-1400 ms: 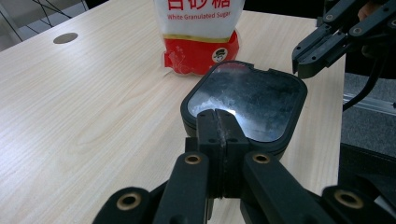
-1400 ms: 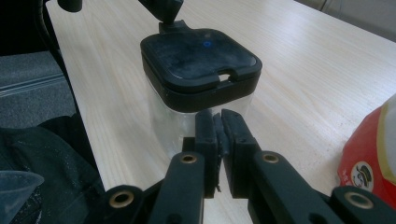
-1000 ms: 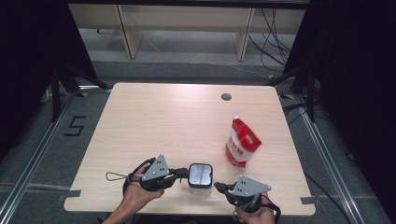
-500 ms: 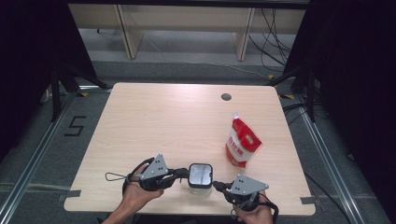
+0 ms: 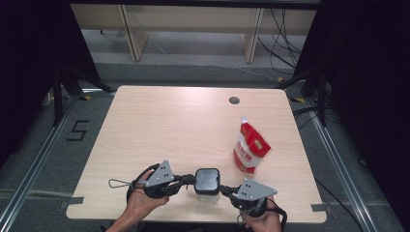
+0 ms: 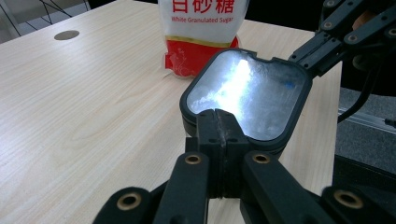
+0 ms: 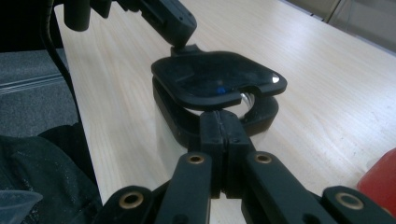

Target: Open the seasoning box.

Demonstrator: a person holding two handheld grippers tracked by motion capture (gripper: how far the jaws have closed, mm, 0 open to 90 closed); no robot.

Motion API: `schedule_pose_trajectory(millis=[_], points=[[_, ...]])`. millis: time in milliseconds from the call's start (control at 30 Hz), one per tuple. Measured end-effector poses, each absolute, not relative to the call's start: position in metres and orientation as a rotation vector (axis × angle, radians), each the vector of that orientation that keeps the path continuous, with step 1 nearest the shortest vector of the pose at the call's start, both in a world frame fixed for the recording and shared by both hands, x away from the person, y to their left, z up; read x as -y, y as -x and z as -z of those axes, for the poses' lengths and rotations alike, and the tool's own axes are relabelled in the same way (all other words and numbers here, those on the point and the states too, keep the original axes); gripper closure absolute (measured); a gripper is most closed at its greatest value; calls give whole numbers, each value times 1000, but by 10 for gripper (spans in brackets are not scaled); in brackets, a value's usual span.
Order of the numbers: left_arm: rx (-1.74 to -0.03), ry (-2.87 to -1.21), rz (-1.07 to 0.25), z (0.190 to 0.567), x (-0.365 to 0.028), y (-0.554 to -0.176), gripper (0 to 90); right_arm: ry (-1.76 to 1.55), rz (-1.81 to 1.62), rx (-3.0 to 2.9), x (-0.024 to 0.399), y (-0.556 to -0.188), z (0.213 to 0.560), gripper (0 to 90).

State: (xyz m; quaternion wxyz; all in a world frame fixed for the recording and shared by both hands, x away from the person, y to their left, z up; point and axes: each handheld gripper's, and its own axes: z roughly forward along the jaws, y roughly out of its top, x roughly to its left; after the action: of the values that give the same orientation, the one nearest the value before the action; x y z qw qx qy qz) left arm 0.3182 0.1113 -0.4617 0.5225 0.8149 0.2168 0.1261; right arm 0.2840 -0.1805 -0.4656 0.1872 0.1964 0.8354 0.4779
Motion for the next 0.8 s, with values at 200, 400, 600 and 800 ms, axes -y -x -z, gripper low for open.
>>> schedule_pose_trajectory(millis=[200,400,600,800], points=[[-493,-1960,-311,462,-111,-319,891,-536,-1365,-2328,177,-284,457,900],[-476,-1969,-330,460,-114,-318,854,-519,-1356,-2329,172,-285,453,900],[-380,-1998,-341,460,-122,-319,621,-518,-1376,-2312,168,-285,448,900],[-353,-2072,-358,475,-125,-325,488,-495,-1375,-2298,164,-287,442,900]])
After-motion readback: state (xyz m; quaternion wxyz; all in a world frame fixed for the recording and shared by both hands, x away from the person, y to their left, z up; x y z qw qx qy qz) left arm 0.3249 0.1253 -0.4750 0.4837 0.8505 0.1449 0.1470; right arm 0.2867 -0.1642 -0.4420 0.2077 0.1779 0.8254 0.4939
